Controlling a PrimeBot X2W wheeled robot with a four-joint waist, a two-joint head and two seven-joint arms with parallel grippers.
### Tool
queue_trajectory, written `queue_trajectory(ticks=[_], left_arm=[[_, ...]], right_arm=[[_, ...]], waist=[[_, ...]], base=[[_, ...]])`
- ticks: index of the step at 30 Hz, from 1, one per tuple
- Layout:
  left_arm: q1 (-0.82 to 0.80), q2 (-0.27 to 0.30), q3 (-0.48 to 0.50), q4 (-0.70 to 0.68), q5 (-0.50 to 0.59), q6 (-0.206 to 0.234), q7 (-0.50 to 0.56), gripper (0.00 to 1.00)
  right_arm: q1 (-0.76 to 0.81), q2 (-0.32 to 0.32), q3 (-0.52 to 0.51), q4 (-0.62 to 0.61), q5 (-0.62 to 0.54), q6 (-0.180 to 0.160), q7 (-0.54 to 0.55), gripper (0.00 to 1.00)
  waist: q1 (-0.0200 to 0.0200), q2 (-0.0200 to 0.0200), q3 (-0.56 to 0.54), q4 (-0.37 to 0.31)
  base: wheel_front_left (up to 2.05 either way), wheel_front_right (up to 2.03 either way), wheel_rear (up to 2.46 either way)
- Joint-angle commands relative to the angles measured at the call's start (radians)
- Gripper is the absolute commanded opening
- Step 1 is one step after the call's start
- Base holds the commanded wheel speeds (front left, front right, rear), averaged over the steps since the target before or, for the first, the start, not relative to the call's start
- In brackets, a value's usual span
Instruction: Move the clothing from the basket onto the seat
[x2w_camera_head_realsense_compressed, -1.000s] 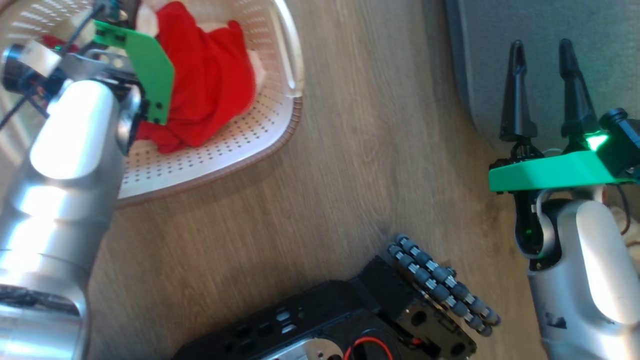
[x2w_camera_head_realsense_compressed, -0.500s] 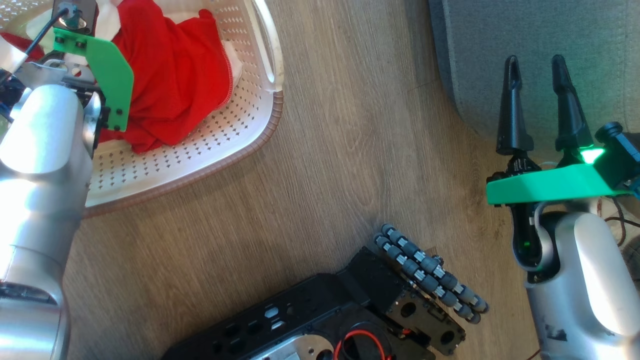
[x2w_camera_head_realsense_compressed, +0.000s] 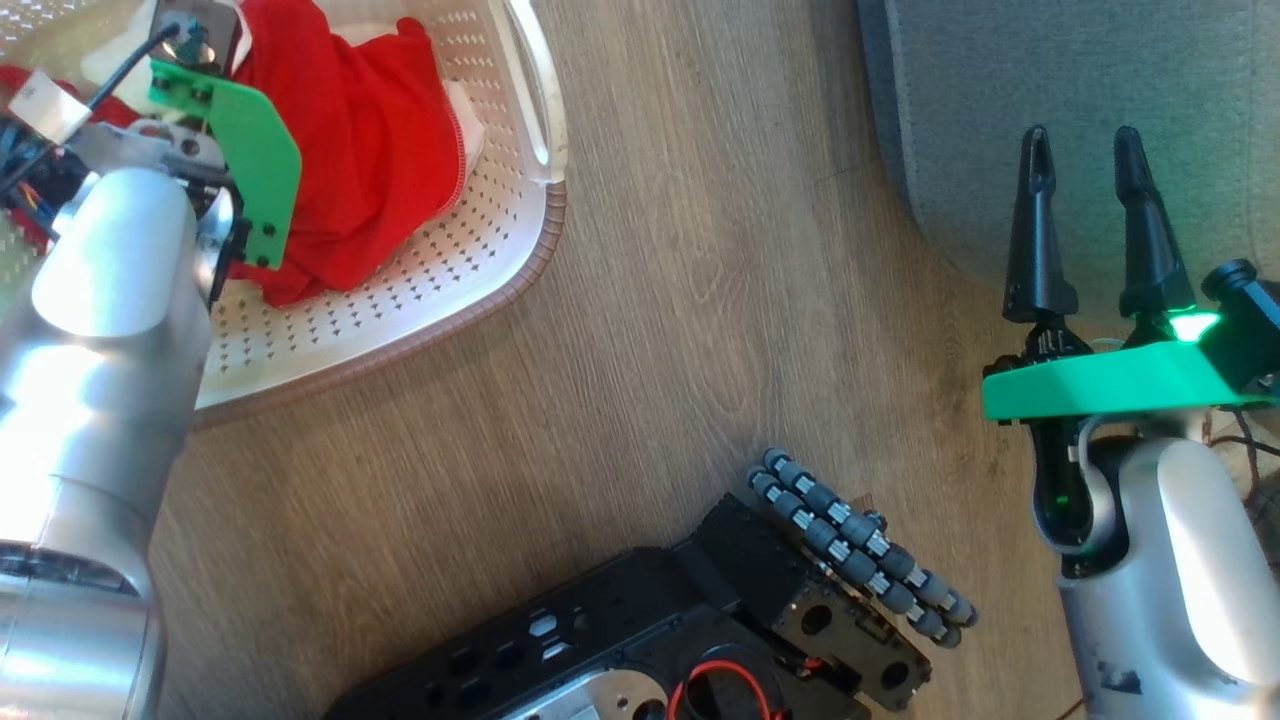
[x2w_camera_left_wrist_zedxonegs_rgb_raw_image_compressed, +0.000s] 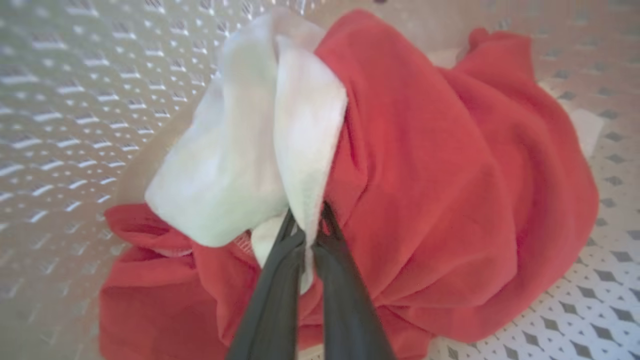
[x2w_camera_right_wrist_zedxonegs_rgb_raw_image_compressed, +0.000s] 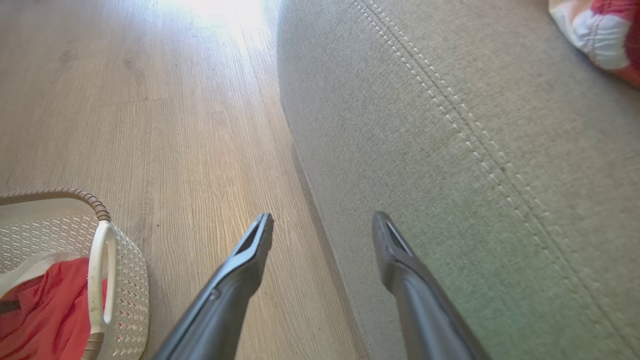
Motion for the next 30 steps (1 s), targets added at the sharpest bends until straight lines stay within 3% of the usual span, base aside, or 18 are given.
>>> queue_trajectory(ticks=[1, 7, 20, 25, 30], left_arm=[[-0.014, 0.011, 0.012, -0.018, -0.008, -0.002, -0.023, 0.0], [-0.009, -0.012, 0.022, -0.055, -0.034, -0.013, -0.121, 0.0], [0.196, -0.056, 0.09, -0.181, -0.163, -0.032, -0.321, 0.0], [0.321, -0.034, 0.121, -0.275, -0.21, -0.024, -0.35, 0.0], [0.458, 0.005, 0.165, -0.418, -0.252, 0.018, -0.359, 0.0]], right_arm=[[0.037, -0.008, 0.007, -0.019, 0.012, 0.007, -0.012, 1.0], [0.018, -0.008, -0.016, -0.005, -0.018, 0.007, -0.012, 1.0], [0.114, -0.008, -0.162, 0.036, -0.182, 0.007, -0.012, 1.0], [0.173, -0.008, -0.193, 0.042, -0.215, 0.007, -0.012, 1.0], [0.222, -0.008, -0.216, 0.042, -0.237, 0.007, -0.012, 1.0]], waist=[[-0.0001, 0.0, -0.008, -0.003], [-0.0001, 0.0, -0.087, 0.043], [-0.0001, 0.0, -0.487, 0.268], [-0.0001, 0.0, -0.612, 0.306], [-0.0001, 0.0, -0.704, 0.33]], base=[[0.0, 0.0, 0.0], [0.0, 0.0, 0.0], [0.0, 0.0, 0.0], [0.0, 0.0, 0.0], [0.0, 0.0, 0.0]])
